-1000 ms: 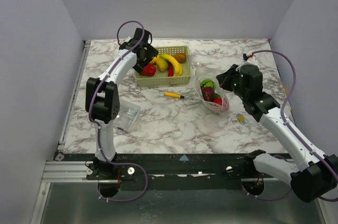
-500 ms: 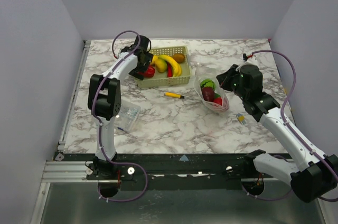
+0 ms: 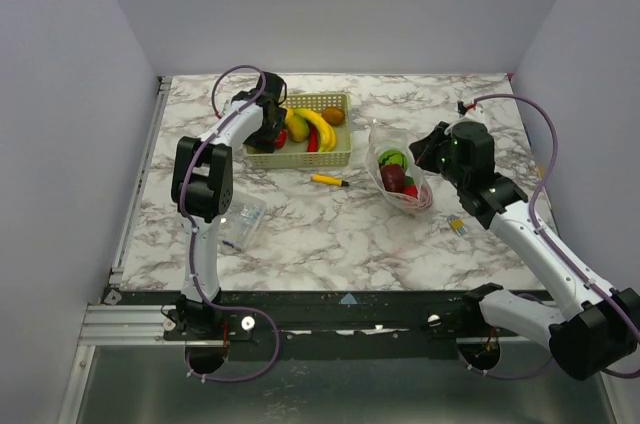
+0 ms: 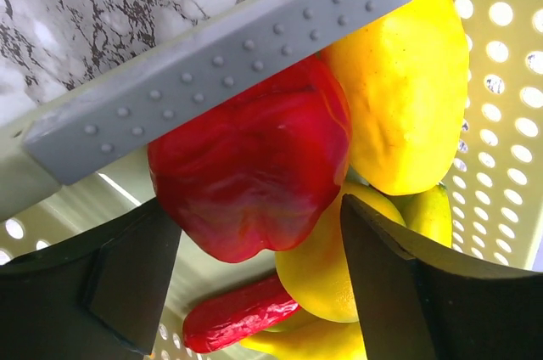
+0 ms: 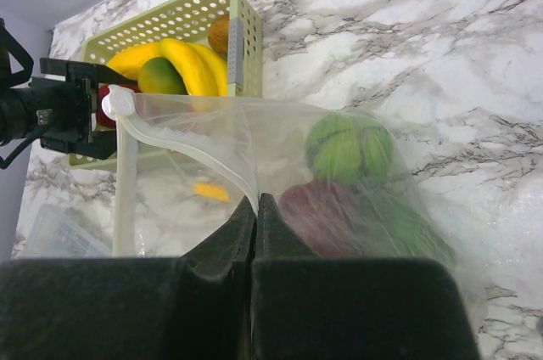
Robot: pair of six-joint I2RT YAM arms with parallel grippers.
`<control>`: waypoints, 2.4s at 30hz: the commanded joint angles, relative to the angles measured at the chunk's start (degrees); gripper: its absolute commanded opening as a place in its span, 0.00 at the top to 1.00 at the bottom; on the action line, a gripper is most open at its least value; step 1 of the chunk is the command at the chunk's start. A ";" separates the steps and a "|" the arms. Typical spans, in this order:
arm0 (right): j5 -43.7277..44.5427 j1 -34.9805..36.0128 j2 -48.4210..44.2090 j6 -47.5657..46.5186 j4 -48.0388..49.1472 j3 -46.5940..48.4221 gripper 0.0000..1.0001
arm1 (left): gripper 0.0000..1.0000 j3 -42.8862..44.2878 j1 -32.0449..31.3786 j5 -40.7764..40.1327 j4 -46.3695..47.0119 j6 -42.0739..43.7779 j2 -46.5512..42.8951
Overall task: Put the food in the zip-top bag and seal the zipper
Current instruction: Pick up the fake vegetable from the bin, then place the fake vegetable in the zipper food storage bag.
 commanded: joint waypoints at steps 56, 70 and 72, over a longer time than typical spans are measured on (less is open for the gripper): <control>-1.21 0.37 -3.72 3.35 1.65 -2.45 0.99 | 1.00 -36.86 -21.36 56.68 58.66 37.61 -42.99; -1.06 0.34 -5.05 4.36 1.01 -1.65 0.99 | 0.66 -31.30 -29.02 38.70 38.40 37.77 -39.18; -0.95 0.37 -5.19 4.33 0.74 -1.38 0.99 | 0.55 -31.36 -29.03 37.76 38.18 36.00 -38.79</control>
